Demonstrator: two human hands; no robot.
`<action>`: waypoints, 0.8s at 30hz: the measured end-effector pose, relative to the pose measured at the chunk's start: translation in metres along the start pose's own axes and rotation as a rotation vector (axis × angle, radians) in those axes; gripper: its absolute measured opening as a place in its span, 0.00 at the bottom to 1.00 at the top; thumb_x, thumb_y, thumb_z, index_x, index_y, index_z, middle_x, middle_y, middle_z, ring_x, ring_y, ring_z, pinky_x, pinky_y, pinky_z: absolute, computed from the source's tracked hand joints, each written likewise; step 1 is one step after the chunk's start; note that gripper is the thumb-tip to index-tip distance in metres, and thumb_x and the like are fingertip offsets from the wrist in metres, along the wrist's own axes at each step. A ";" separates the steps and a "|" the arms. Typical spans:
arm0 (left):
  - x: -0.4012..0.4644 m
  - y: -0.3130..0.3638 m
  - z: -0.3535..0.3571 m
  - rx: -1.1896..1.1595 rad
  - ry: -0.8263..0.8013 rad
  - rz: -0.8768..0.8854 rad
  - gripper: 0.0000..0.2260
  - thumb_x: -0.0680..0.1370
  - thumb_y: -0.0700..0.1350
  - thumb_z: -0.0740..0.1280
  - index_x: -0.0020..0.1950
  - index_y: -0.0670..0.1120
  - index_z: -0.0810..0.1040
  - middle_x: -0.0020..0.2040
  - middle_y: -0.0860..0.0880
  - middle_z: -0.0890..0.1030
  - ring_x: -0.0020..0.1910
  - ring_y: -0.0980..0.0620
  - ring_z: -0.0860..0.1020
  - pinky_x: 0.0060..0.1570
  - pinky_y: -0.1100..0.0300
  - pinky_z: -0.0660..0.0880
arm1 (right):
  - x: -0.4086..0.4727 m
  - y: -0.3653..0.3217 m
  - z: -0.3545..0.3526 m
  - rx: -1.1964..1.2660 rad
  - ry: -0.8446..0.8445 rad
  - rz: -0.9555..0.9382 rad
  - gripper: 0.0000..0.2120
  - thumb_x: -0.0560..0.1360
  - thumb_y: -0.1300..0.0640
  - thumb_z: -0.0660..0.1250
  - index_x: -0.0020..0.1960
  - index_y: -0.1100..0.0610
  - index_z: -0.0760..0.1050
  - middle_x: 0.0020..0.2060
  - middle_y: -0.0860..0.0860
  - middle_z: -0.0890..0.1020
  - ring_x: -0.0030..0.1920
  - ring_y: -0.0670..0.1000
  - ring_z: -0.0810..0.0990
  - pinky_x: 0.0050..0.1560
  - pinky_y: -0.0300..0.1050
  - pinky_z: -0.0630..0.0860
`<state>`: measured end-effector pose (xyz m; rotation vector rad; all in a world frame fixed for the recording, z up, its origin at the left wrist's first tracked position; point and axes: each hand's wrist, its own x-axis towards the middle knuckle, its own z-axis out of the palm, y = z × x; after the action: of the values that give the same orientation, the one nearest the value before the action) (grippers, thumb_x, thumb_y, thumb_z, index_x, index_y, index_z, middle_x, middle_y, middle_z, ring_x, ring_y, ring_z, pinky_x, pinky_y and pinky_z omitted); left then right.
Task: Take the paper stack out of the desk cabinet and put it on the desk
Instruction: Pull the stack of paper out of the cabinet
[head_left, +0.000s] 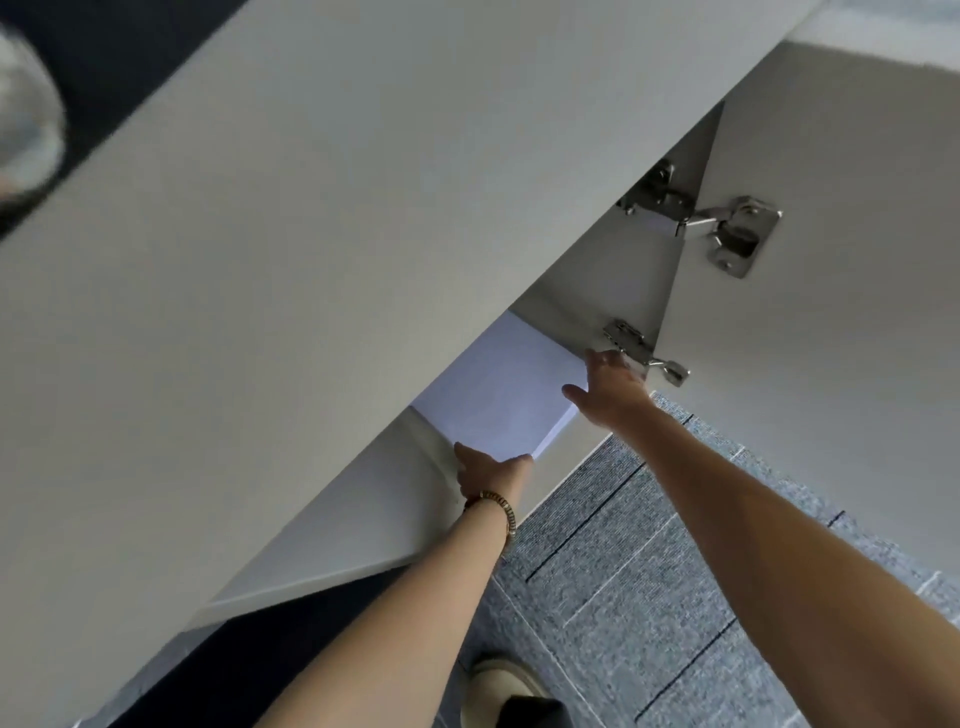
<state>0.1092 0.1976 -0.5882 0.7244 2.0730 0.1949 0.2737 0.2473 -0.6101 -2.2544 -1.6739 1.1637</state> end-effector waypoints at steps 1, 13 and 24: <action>0.003 -0.001 0.001 -0.013 0.015 0.003 0.48 0.72 0.45 0.73 0.80 0.44 0.43 0.78 0.39 0.59 0.74 0.40 0.66 0.70 0.48 0.68 | 0.003 -0.001 0.002 -0.012 -0.011 0.008 0.31 0.78 0.47 0.64 0.74 0.61 0.60 0.70 0.65 0.66 0.71 0.63 0.65 0.67 0.55 0.66; 0.018 0.000 0.008 0.026 0.083 -0.068 0.47 0.70 0.52 0.73 0.80 0.46 0.49 0.74 0.37 0.63 0.71 0.35 0.67 0.67 0.43 0.69 | 0.019 -0.002 0.025 0.030 0.088 0.113 0.20 0.80 0.52 0.60 0.67 0.63 0.71 0.67 0.65 0.66 0.67 0.64 0.65 0.65 0.54 0.66; 0.013 -0.003 0.015 0.085 0.078 -0.077 0.43 0.73 0.50 0.69 0.81 0.46 0.47 0.76 0.37 0.60 0.74 0.35 0.60 0.68 0.43 0.65 | 0.017 -0.004 0.019 0.369 -0.027 0.153 0.17 0.76 0.65 0.56 0.65 0.63 0.63 0.62 0.66 0.75 0.63 0.66 0.74 0.61 0.54 0.70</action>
<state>0.1146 0.2002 -0.6071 0.6960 2.1899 0.0937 0.2605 0.2572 -0.6301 -2.1653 -1.1872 1.4062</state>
